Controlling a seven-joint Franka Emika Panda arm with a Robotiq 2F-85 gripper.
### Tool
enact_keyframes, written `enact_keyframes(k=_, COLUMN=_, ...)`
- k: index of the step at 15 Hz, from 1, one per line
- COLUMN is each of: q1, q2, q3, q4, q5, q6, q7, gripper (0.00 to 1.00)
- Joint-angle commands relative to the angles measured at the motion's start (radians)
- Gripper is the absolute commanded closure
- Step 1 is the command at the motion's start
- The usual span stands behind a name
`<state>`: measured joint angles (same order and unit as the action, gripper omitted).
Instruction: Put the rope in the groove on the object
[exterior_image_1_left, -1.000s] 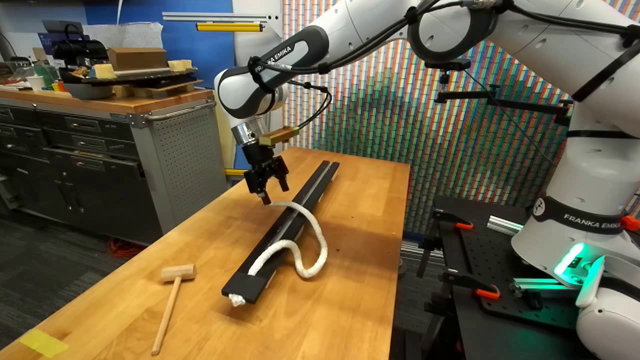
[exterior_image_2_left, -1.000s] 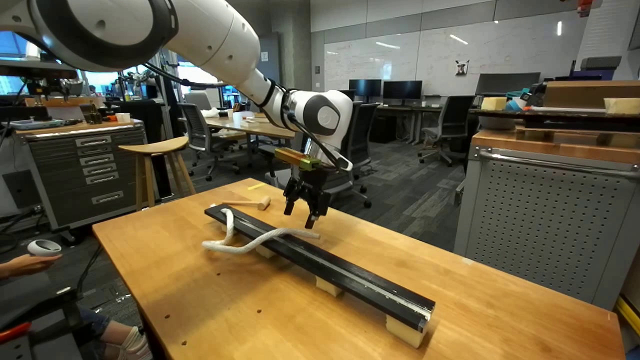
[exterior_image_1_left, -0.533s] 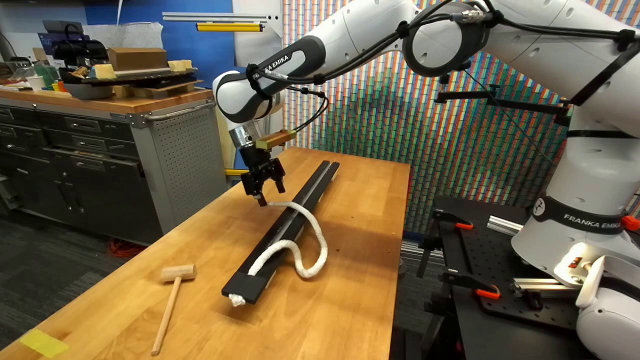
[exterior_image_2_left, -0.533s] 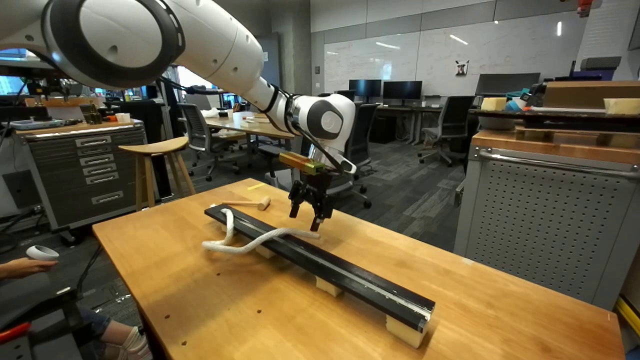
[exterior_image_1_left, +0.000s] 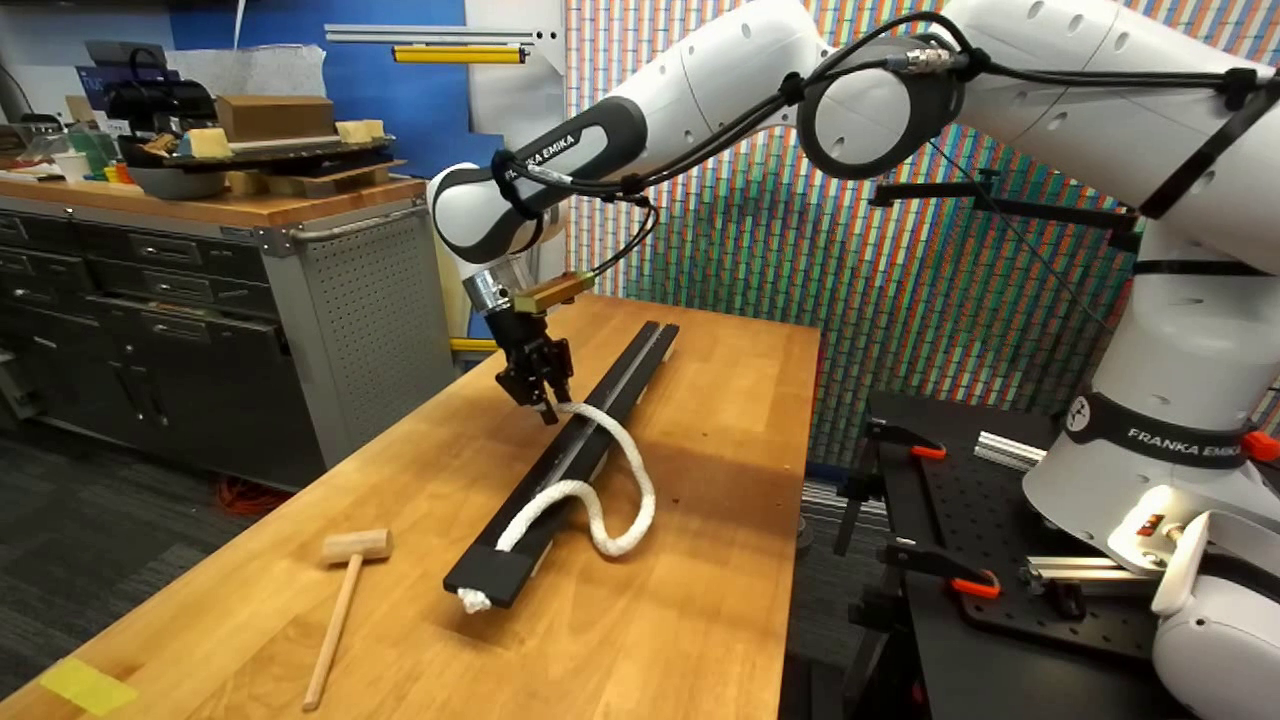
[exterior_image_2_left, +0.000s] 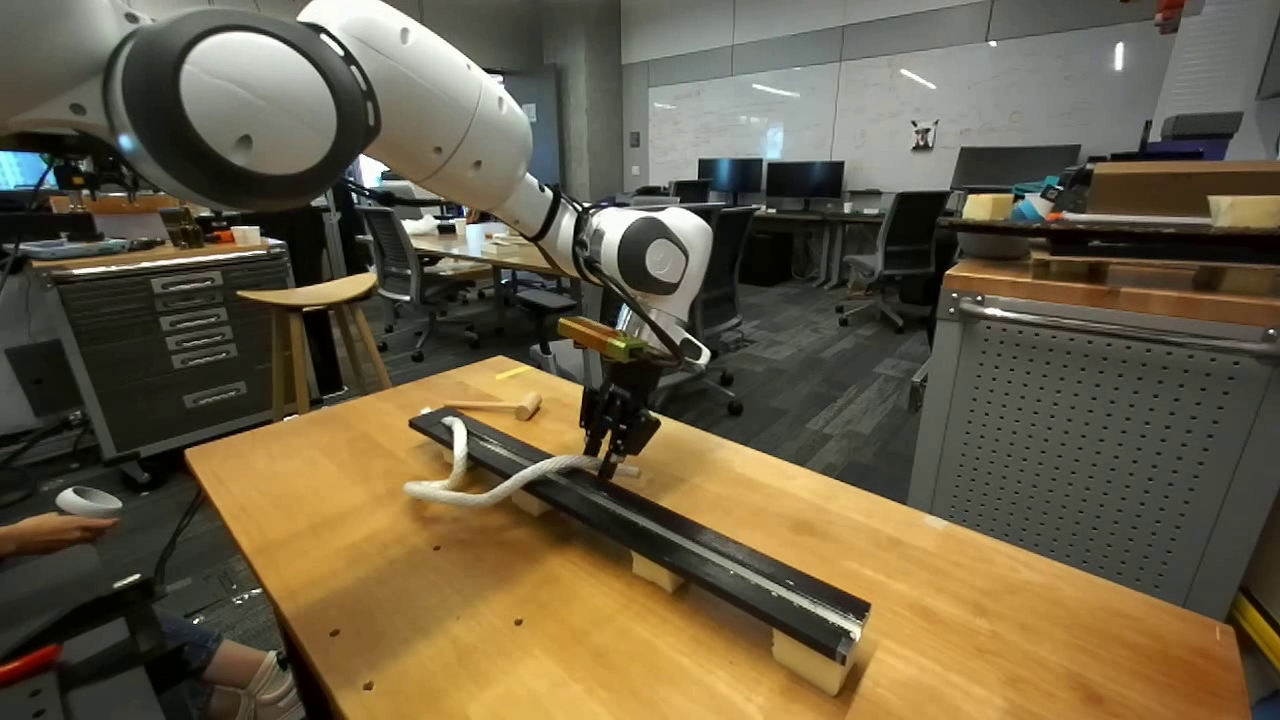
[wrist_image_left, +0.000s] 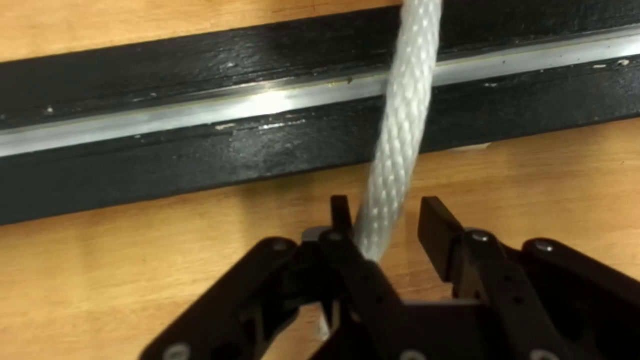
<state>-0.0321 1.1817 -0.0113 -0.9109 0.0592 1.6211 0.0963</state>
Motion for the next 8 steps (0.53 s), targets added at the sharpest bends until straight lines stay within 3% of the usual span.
enact_keyframes(k=1, q1=-0.003, q2=0.036, q3=-0.01, q4=0.087, q5=-0.002, q6=-0.035, q7=0.026, gripper=0.89)
enact_keyframes(k=3, q1=0.001, q2=0.037, q3=-0.013, q4=0.11, q5=-0.002, q6=-0.036, q7=0.043, gripper=1.0)
enact_keyframes(k=8, q1=-0.002, q2=-0.026, q3=-0.021, q4=0.1, q5=0.005, q6=-0.017, q7=0.114, gripper=0.97)
